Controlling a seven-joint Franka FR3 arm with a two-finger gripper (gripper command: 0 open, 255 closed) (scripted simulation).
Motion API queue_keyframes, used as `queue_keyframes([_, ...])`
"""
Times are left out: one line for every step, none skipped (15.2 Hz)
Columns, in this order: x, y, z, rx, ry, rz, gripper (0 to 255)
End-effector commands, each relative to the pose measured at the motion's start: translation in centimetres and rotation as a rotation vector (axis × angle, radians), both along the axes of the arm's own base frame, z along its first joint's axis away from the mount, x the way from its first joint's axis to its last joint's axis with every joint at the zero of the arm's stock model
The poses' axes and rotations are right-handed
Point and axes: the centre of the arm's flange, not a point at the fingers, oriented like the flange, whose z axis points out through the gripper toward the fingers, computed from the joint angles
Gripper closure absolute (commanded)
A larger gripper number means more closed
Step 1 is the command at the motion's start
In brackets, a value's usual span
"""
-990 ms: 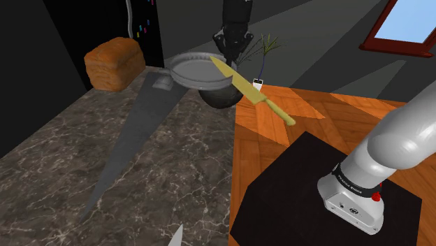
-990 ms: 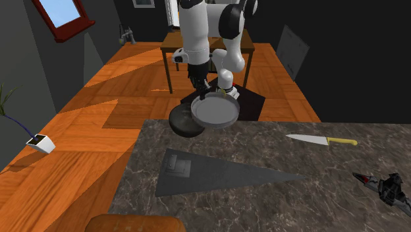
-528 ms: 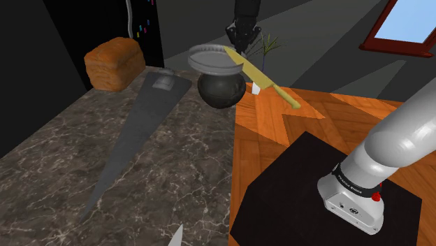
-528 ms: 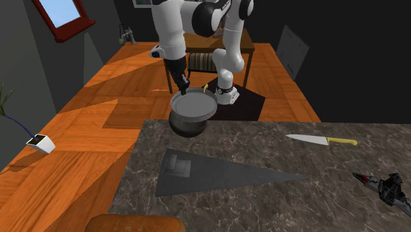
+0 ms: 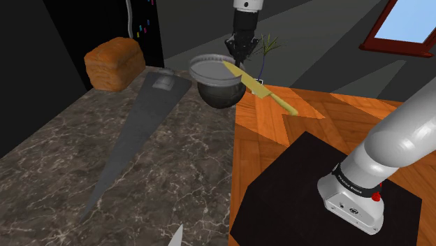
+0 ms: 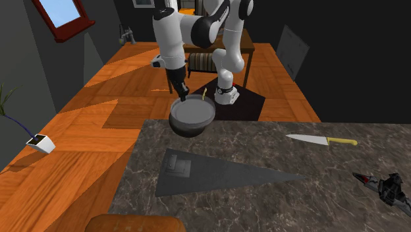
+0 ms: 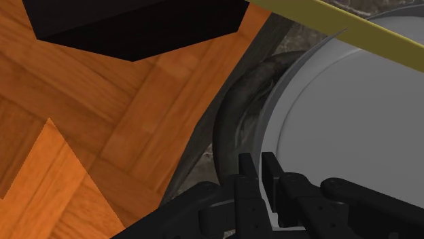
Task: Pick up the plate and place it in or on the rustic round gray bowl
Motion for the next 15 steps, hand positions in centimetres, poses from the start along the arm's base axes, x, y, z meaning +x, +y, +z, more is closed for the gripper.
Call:
queue_keyframes([0.0, -0.1, -1.0, 0.0, -0.001, 0.0, 255])
queue_keyframes([0.0, -0.1, -1.6, 0.0, -0.001, 0.0, 255])
queue_keyframes([0.0, -0.1, -2.1, 0.0, -0.001, 0.0, 255])
queue_keyframes([0.0, -0.1, -2.6, 0.0, -0.001, 0.0, 255])
queue_keyframes([0.0, -0.1, -3.2, 0.0, -0.001, 0.0, 255])
queue_keyframes([0.0, -0.1, -3.7, 0.0, -0.001, 0.0, 255])
queue_keyframes([0.0, -0.1, -3.9, 0.0, -0.001, 0.0, 255])
queue_keyframes([0.0, -0.1, -3.9, 0.0, -0.001, 0.0, 255])
queue_keyframes([0.0, -0.1, -3.9, 0.0, -0.001, 0.0, 255])
queue_keyframes([0.0, -0.1, -3.9, 0.0, -0.001, 0.0, 255])
queue_keyframes([0.0, -0.1, -3.9, 0.0, -0.001, 0.0, 255])
queue_keyframes([0.0, -0.1, -3.9, 0.0, -0.001, 0.0, 255])
queue_keyframes([0.0, -0.1, -3.9, 0.0, -0.001, 0.0, 255])
queue_keyframes([0.0, -0.1, -3.9, 0.0, -0.001, 0.0, 255])
queue_keyframes([0.0, -0.1, -3.8, 0.0, -0.001, 0.0, 0])
